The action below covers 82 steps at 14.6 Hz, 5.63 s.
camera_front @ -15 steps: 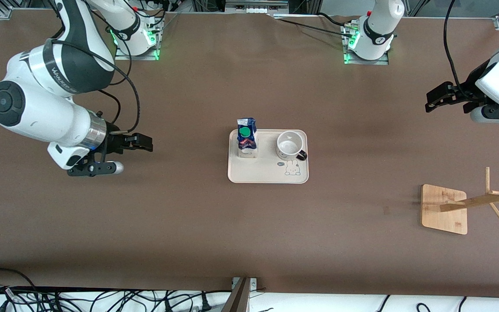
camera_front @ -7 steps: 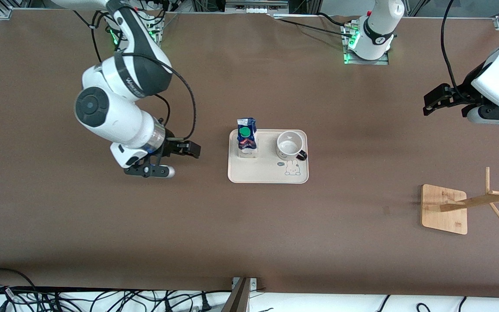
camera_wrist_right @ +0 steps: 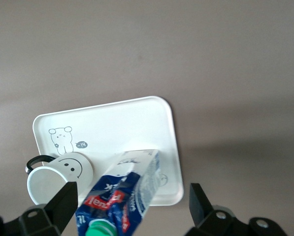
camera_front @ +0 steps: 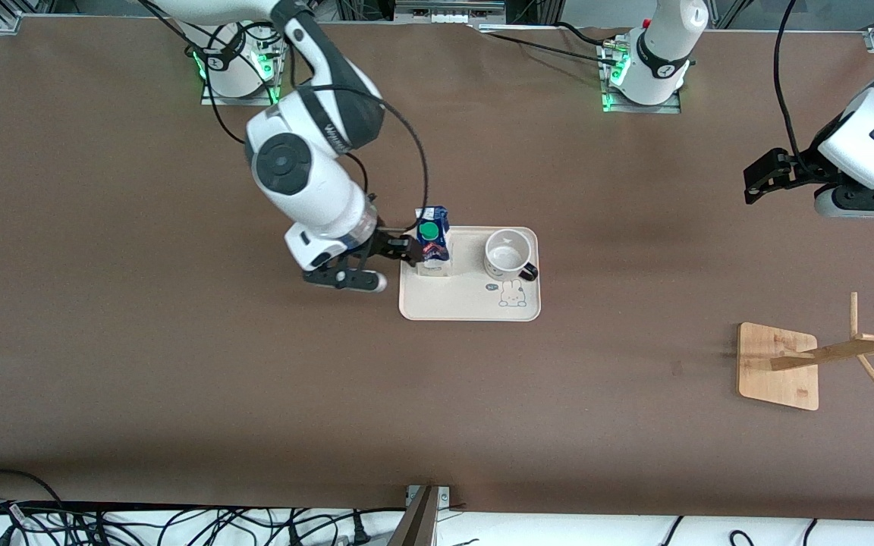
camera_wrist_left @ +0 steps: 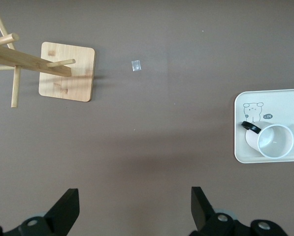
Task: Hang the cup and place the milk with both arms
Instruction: 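Reach the right gripper to the blue milk carton on the tray, then lower the right gripper around the milk carton and close it, then lift the carton with the right gripper while the left gripper reaches the mug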
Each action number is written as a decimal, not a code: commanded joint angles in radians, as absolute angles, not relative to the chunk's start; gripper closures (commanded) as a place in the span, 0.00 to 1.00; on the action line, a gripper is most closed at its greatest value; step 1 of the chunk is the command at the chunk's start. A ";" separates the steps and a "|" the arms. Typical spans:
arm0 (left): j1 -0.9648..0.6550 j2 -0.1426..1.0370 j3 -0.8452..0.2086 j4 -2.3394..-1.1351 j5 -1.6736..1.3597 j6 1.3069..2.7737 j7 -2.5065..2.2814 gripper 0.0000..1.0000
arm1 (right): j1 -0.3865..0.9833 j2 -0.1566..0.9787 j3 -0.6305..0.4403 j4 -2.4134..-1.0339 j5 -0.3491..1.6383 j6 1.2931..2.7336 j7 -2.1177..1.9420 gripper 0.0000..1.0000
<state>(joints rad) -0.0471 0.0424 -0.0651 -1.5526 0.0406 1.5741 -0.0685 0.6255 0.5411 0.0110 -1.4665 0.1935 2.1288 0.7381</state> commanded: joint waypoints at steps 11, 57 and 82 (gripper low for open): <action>-0.081 0.017 -0.055 -1.565 0.084 1.595 -0.069 0.00 | 0.724 0.623 -0.002 -1.460 0.126 2.221 0.920 0.00; -0.097 0.006 -0.071 -1.568 0.081 1.585 -0.067 0.00 | 0.746 0.439 -0.023 -1.454 0.138 1.895 0.853 0.72; -0.339 0.389 -0.077 -1.598 -0.188 1.908 -0.538 0.00 | 0.219 0.454 -0.331 -1.526 0.192 1.566 -0.183 0.72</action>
